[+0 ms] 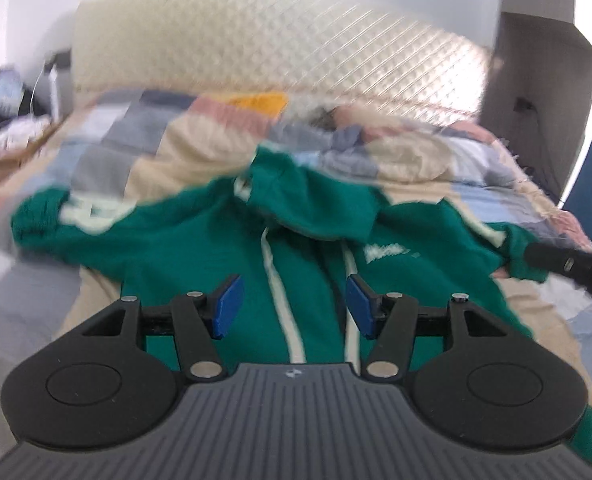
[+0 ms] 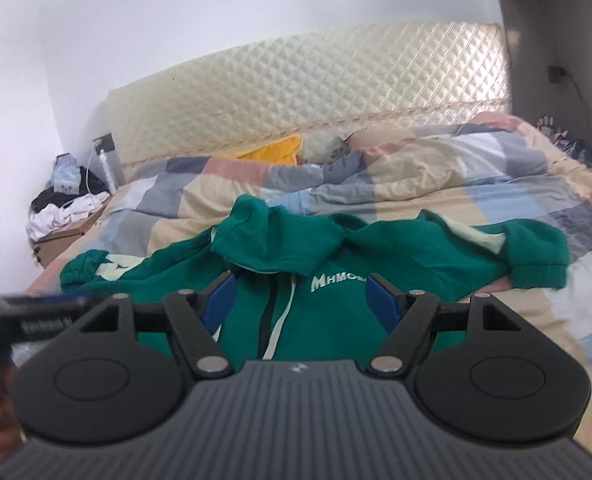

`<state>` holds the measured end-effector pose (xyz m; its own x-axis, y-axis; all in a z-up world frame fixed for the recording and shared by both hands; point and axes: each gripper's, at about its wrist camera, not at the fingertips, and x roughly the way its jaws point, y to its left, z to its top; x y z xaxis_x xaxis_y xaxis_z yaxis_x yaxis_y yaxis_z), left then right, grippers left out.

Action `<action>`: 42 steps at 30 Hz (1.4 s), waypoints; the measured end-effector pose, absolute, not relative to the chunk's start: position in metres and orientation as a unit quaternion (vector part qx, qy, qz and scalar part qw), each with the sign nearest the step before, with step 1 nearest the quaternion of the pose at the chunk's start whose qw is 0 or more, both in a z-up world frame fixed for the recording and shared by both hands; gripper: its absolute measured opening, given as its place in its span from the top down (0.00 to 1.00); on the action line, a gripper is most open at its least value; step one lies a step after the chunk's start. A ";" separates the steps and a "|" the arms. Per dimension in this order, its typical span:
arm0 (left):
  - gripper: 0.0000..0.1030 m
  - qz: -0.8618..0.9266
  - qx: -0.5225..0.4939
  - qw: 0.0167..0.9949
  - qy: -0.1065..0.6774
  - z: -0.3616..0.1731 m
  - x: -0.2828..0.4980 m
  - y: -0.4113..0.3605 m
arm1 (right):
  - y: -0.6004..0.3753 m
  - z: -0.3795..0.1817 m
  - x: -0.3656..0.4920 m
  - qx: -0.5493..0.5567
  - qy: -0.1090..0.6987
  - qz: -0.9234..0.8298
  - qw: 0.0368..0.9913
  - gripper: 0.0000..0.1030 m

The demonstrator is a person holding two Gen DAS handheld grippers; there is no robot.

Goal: Fold large clothes

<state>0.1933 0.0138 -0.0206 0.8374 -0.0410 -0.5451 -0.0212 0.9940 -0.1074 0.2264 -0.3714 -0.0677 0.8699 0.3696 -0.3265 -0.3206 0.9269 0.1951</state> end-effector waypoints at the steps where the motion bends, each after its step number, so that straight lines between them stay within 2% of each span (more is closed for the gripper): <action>1: 0.39 -0.003 -0.062 0.954 0.294 -0.031 0.199 0.020 | -0.366 -0.070 0.231 0.068 0.186 0.183 0.963 0.29; 7: 0.39 0.018 -0.072 0.941 0.329 -0.074 0.220 0.052 | -0.325 -0.091 0.293 0.079 0.219 0.216 0.948 0.28; 8: 0.39 0.022 -0.071 0.941 0.331 -0.080 0.223 0.057 | -0.317 -0.095 0.306 0.084 0.226 0.213 0.947 0.20; 11: 0.39 0.031 -0.076 0.939 0.334 -0.092 0.231 0.071 | -0.294 -0.112 0.351 0.105 0.246 0.215 0.939 0.10; 19: 0.39 0.020 -0.111 0.940 0.321 -0.121 0.260 0.096 | -0.225 -0.159 0.459 0.079 0.260 0.202 0.941 0.10; 25: 0.39 0.030 -0.165 0.935 0.312 -0.142 0.286 0.118 | -0.177 -0.192 0.524 0.014 0.242 0.180 0.953 0.08; 27: 0.39 0.038 -0.182 0.934 0.306 -0.149 0.293 0.129 | -0.169 -0.194 0.539 0.009 0.227 0.183 0.956 0.24; 28: 0.40 0.043 -0.191 0.932 0.305 -0.152 0.297 0.134 | -0.164 -0.191 0.546 0.002 0.218 0.184 0.958 0.56; 29: 0.40 0.046 -0.199 0.931 0.302 -0.155 0.300 0.139 | -0.159 -0.186 0.555 -0.011 0.211 0.168 0.963 0.83; 34: 0.40 0.055 -0.221 0.932 0.282 -0.164 0.309 0.152 | -0.148 -0.142 0.617 -0.028 0.163 0.134 0.977 0.87; 38: 0.40 0.049 -0.196 0.943 0.264 -0.170 0.316 0.147 | -0.145 -0.105 0.676 -0.025 0.141 0.099 0.985 0.87; 42: 0.40 0.035 -0.221 0.938 0.264 -0.178 0.323 0.150 | -0.144 -0.115 0.715 -0.046 0.140 0.076 0.986 0.87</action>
